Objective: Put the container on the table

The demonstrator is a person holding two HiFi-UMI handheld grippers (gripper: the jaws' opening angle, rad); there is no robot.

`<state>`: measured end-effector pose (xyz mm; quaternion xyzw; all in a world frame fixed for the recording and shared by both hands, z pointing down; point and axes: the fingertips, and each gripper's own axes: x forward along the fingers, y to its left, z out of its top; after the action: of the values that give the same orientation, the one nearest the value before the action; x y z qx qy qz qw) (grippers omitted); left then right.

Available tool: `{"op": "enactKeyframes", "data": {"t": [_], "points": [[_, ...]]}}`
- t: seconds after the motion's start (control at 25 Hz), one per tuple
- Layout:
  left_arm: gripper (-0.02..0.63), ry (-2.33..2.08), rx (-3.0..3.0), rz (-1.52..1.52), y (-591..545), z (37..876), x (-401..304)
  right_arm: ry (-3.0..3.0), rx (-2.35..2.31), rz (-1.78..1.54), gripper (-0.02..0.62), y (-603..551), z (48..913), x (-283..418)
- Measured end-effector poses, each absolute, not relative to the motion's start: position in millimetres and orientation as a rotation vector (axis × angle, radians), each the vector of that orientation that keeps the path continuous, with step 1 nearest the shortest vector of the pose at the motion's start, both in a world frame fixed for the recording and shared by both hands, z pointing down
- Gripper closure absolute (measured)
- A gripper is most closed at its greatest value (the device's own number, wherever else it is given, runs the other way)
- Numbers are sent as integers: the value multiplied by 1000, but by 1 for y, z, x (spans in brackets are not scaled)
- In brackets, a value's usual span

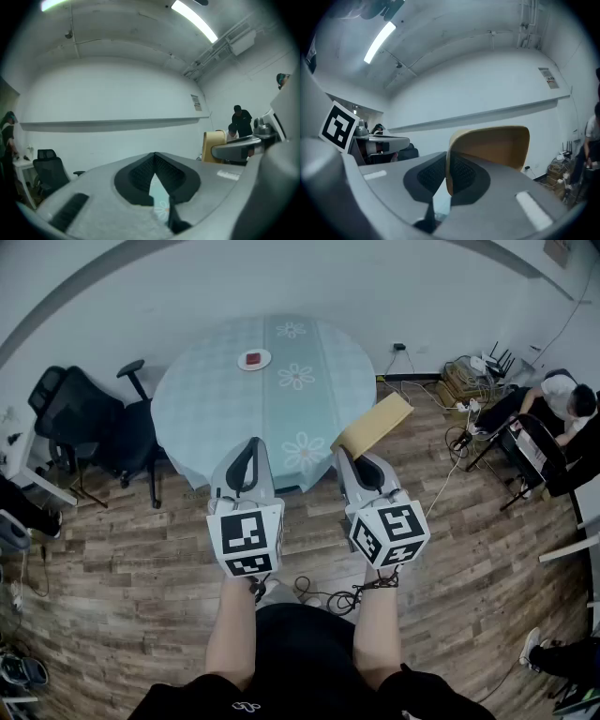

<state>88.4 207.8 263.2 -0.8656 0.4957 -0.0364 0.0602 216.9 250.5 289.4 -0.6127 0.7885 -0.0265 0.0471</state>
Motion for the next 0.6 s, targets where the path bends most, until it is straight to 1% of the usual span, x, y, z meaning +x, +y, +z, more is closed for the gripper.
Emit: {"op": "enactKeyframes", "data": {"t": [0.28,0.6], "points": [[603,1455,-2691,-86,216,266,109,2451,-1960,11,578,261,286,224],[603,1352,-2754,-117,222,276,145,2310,-2068,-6,577,279,287,273]]}}
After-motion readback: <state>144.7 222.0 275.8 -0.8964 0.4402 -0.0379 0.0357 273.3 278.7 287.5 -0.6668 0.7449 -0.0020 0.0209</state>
